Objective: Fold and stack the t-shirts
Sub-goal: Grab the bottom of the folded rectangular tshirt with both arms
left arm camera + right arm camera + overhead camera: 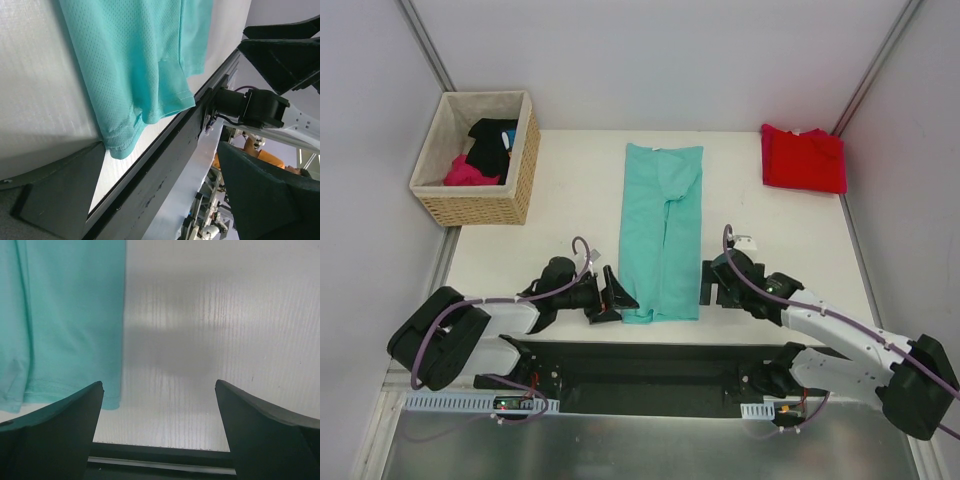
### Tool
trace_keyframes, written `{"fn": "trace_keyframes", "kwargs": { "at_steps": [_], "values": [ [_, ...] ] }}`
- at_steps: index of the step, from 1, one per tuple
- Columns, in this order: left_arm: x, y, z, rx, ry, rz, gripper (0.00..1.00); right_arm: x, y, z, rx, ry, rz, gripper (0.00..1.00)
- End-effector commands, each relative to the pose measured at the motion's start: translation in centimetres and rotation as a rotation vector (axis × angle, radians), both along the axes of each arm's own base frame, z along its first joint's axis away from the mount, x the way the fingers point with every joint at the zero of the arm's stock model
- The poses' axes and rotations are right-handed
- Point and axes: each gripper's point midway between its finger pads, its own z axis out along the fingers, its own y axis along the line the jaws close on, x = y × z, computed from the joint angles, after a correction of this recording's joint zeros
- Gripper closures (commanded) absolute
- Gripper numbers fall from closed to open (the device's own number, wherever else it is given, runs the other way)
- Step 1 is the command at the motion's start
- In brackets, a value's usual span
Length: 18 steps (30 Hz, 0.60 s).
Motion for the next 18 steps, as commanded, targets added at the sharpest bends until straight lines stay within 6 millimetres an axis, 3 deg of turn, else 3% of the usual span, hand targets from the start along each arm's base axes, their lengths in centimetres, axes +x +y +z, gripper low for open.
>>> {"fn": "trace_keyframes", "kwargs": {
  "at_steps": [1, 4, 7, 8, 10, 12, 13, 14, 16, 18],
  "values": [
    [-0.8, 0.6, -2.3, 0.057, 0.04, 0.023, 0.01, 2.7, 1.8, 4.6, 0.072, -0.155, 0.032, 0.01],
    [-1.2, 0.5, -2.7, 0.06, 0.058, 0.015, 0.01, 4.2, 1.8, 6.1, 0.005, -0.196, 0.038, 0.01],
    [-1.5, 0.2, -2.8, 0.057, 0.067, 0.003, 0.01, 6.5, -0.7, 7.8, -0.209, -0.252, -0.031, 0.01],
    [-1.5, 0.1, -2.8, 0.056, 0.066, -0.002, 0.01, 8.0, -1.4, 10.4, -0.259, -0.326, -0.086, 0.01],
    [-1.5, -0.2, -2.7, 0.05, 0.068, -0.011, 0.01, 10.0, -2.1, 13.3, -0.361, -0.413, -0.126, 0.01],
    [-1.5, -0.3, -2.7, 0.047, 0.069, -0.013, 0.01, 11.5, -2.3, 15.2, -0.415, -0.458, -0.15, 0.02],
    [-1.4, -0.4, -2.5, 0.041, 0.071, -0.013, 0.01, 12.4, -2.3, 14.9, -0.42, -0.421, -0.125, 0.02],
    [-1.4, -0.4, -2.4, 0.035, 0.068, -0.011, 0.01, 13.3, -1.4, 15.8, -0.342, -0.412, -0.113, 0.02],
    [-1.3, -0.6, -2.2, 0.029, 0.062, -0.015, 0.01, 14.0, 0.5, 14.4, -0.074, -0.269, -0.035, 0.02],
    [-1.4, -0.6, -2.1, 0.024, 0.06, -0.019, 0.01, 14.3, 2.4, 14.5, 0.128, -0.213, 0.013, 0.03]
  ]
}}
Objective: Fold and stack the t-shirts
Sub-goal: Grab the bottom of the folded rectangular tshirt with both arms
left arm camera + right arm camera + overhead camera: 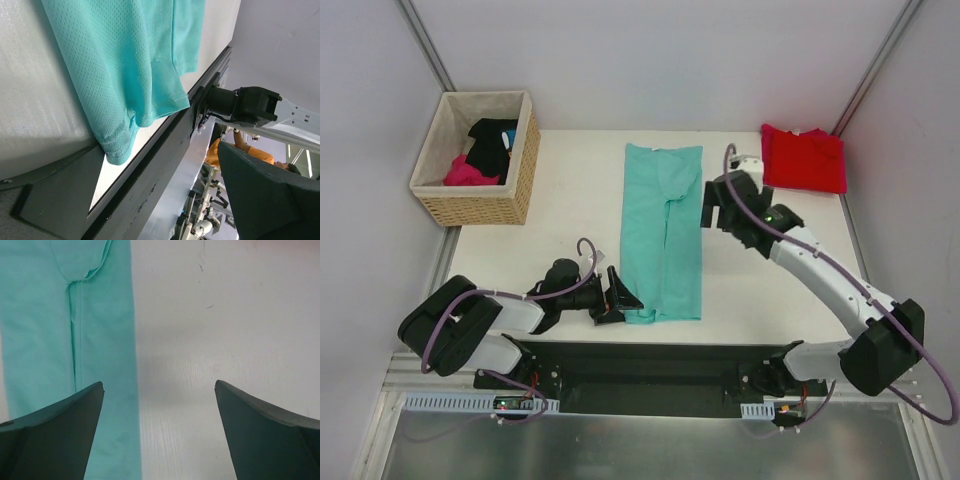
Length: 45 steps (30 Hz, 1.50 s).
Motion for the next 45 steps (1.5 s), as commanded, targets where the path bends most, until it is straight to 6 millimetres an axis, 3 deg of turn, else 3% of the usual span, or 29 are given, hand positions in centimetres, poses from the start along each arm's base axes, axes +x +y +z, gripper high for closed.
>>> {"fn": "trace_keyframes", "kwargs": {
  "at_steps": [1, 5, 6, 7, 9, 10, 17, 23, 32, 42, 45],
  "values": [
    [-1.3, 0.9, -2.2, 0.07, 0.049, -0.007, 0.01, 0.4, 3.4, 1.0, 0.424, 0.167, 0.219, 0.03],
    [-1.4, 0.9, -2.0, 0.06, 0.043, -0.009, 0.01, -1.5, 4.8, 0.3, 0.681, 0.29, 0.308, 0.03],
    [-1.3, 0.9, -2.1, 0.062, 0.041, -0.007, 0.01, -2.3, 3.7, -1.6, 0.732, 0.339, 0.26, 0.03],
    [-1.3, 0.8, -2.0, 0.057, 0.039, -0.009, 0.01, -3.5, 4.2, -1.8, 0.819, 0.387, 0.284, 0.03],
    [-1.2, 0.7, -2.1, 0.056, 0.045, -0.006, 0.01, -3.8, 3.9, -2.7, 0.971, 0.404, 0.262, 0.03],
    [-1.1, 0.6, -2.2, 0.054, 0.047, -0.006, 0.01, -6.0, 4.4, -4.7, 1.035, 0.493, 0.279, 0.03],
    [-1.0, -0.2, -2.6, 0.019, 0.076, -0.01, 0.01, -11.2, 2.7, -10.3, 1.052, 0.585, 0.202, 0.04],
    [-1.2, -0.5, -3.4, 0.036, 0.092, -0.006, 0.01, -13.9, 1.5, -12.9, 0.994, 0.583, 0.145, 0.03],
    [-1.4, 0.3, -4.1, 0.068, 0.097, 0.041, 0.02, -14.6, 0.8, -13.4, 0.96, 0.525, 0.128, 0.03],
    [-1.7, 1.1, -6.0, 0.134, 0.149, 0.067, 0.33, -14.2, 1.1, -13.6, 0.99, 0.503, 0.129, 0.02],
    [-1.6, 1.1, -6.2, 0.139, 0.154, 0.072, 0.46, -14.3, 1.0, -13.5, 0.992, 0.499, 0.13, 0.02]
  ]
}}
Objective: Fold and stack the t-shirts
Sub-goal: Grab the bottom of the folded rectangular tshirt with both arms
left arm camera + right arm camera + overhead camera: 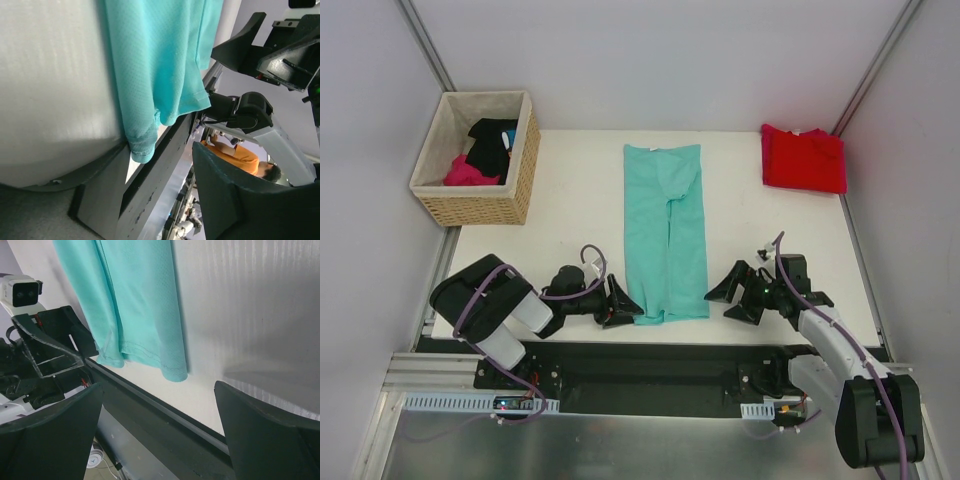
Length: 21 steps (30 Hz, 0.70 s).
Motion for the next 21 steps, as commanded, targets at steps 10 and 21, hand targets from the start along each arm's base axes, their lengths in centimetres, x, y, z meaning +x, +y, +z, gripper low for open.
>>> {"fn": "trace_keyframes", "kwargs": {
  "at_steps": [10, 21],
  "values": [
    [-0.7, 1.5, -4.2, 0.163, 0.083, 0.026, 0.6, 0.7, 0.2, 1.3, 0.025, -0.063, -0.005, 0.02],
    [-0.2, 1.5, -3.9, 0.183, 0.064, 0.026, 1.0, 0.5, 0.2, 1.7, 0.026, -0.081, 0.003, 0.03]
  ]
}}
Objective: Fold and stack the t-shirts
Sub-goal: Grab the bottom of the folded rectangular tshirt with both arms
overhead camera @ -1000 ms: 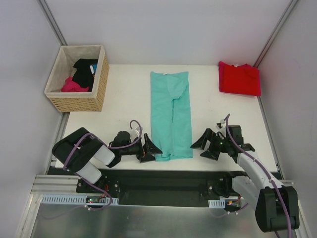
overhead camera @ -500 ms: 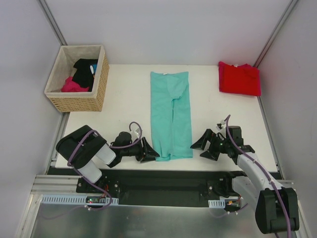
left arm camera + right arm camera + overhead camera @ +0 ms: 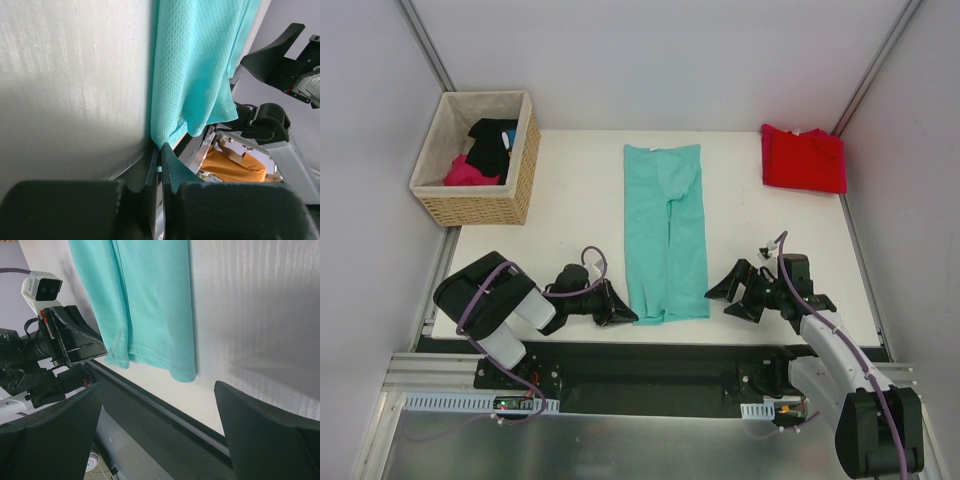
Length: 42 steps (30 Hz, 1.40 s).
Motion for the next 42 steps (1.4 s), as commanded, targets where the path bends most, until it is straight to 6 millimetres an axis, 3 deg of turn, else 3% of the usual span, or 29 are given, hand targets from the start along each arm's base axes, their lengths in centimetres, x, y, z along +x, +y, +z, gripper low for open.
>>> {"fn": "trace_keyframes", "kwargs": {
  "at_steps": [1, 7, 15, 23, 26, 33, 38, 42],
  "values": [
    [-0.3, 1.2, -2.1, 0.115, 0.009, 0.013, 1.0, 0.1, 0.1, 0.7, 0.016, -0.02, 0.004, 0.03],
    [-0.1, 1.3, -1.8, 0.126, -0.007, 0.014, 1.0, 0.3, 0.4, 0.5, 0.035, -0.023, 0.0, 0.03],
    [0.2, 1.4, -1.3, 0.14, -0.022, 0.018, 1.0, -0.5, 0.6, -2.0, 0.026, 0.036, -0.006, 0.01],
    [0.4, 1.3, -1.3, 0.141, -0.023, 0.021, 1.0, -0.2, 2.0, -2.7, -0.009, 0.046, 0.035, 0.05],
    [0.4, 1.4, -1.3, 0.144, -0.02, 0.024, 1.0, 0.0, 2.3, -2.9, -0.017, 0.056, 0.04, 0.11],
    [0.2, 1.6, -1.5, 0.152, -0.019, 0.027, 1.0, -0.1, 2.4, -3.4, -0.024, 0.077, 0.044, 0.35],
    [0.3, 1.5, -1.4, 0.151, -0.02, 0.027, 1.0, 0.1, 2.5, -3.6, -0.022, 0.077, 0.041, 0.48],
    [0.3, 1.6, -1.5, 0.154, -0.022, 0.031, 1.0, 0.3, 2.7, -3.7, -0.029, 0.074, 0.045, 0.51]
  ]
}}
